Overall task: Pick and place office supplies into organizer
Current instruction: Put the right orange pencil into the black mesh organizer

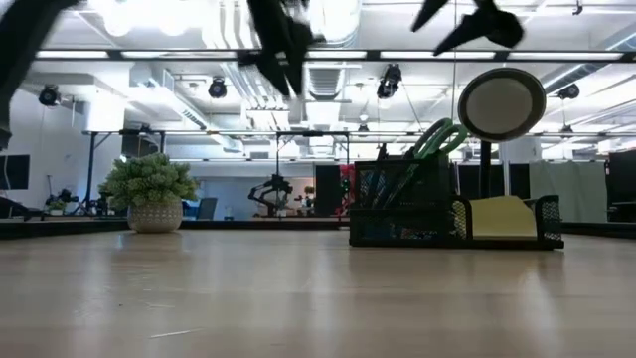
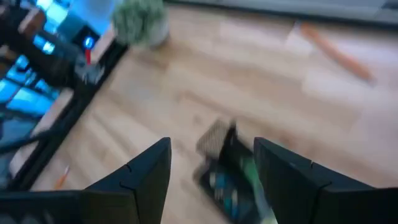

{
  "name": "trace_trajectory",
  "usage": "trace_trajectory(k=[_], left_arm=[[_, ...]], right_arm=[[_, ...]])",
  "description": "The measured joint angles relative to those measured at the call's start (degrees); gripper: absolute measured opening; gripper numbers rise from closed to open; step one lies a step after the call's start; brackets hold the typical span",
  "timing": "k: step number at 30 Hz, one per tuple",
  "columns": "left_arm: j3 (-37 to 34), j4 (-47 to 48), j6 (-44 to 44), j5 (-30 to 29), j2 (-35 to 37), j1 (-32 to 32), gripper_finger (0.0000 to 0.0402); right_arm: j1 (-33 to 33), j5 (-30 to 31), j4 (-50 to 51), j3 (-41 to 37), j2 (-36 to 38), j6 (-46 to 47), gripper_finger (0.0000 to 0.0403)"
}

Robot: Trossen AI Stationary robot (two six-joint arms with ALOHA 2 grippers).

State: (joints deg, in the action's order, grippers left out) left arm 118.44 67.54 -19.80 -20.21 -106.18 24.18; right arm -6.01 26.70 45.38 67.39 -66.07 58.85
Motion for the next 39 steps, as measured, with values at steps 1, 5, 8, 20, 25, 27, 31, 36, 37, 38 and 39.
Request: trace_trajectory(k=[1,5,8,20,25,27,31,36,37,38,39], left_arm=[[-2.2,0.0,-0.9,-2.0,3.4,-1.5,0.013],[-13.1,-0.8,-5.0,-4.3,14.7,-6.6,0.013],[-23.0,-4.8,-9.6,-4.3,21.5,-9.8,0.013],[-55.8,-21.3,-13.9,-0.2,39.6,-12.0,0.013],[-63.0,-25.5,-11.6,-0.1,43.9,-10.3,0.013],[-65.3,-27.7,-11.4,2.0,44.4,-9.3,0.013],[-67.8,-30.8,-11.0,4.7,46.3,-6.3,0.013],[-68.1,-31.6,-10.4,6.0,46.5,-2.7,0.013],[-67.8,-31.8,-9.5,6.3,46.5,-2.0,0.013],[-67.8,-32.6,-8.3,6.7,46.5,-1.4,0.013],[-67.7,-33.4,-7.9,7.3,46.5,-1.0,0.013]], right_arm=[[1.7,0.3,0.4,1.8,-1.1,-1.6,0.0219],[9.7,-1.8,2.9,9.0,-7.8,-11.5,0.0219],[15.0,-4.9,4.6,14.6,-14.6,-18.2,0.0219],[33.6,-6.4,12.5,37.1,-43.8,-30.6,0.0219],[40.1,-16.5,19.7,46.2,-55.5,-30.3,0.0219],[41.1,-20.0,22.0,49.3,-59.6,-29.7,0.0219],[41.3,-21.3,27.1,54.8,-66.3,-29.4,0.0219],[41.3,-19.1,32.5,59.7,-71.9,-29.7,0.0208],[41.4,-18.7,32.5,60.0,-72.2,-29.9,0.02],[41.6,-18.2,32.5,60.3,-72.2,-30.0,0.0189],[41.7,-17.5,32.6,60.5,-72.2,-29.9,0.0175]])
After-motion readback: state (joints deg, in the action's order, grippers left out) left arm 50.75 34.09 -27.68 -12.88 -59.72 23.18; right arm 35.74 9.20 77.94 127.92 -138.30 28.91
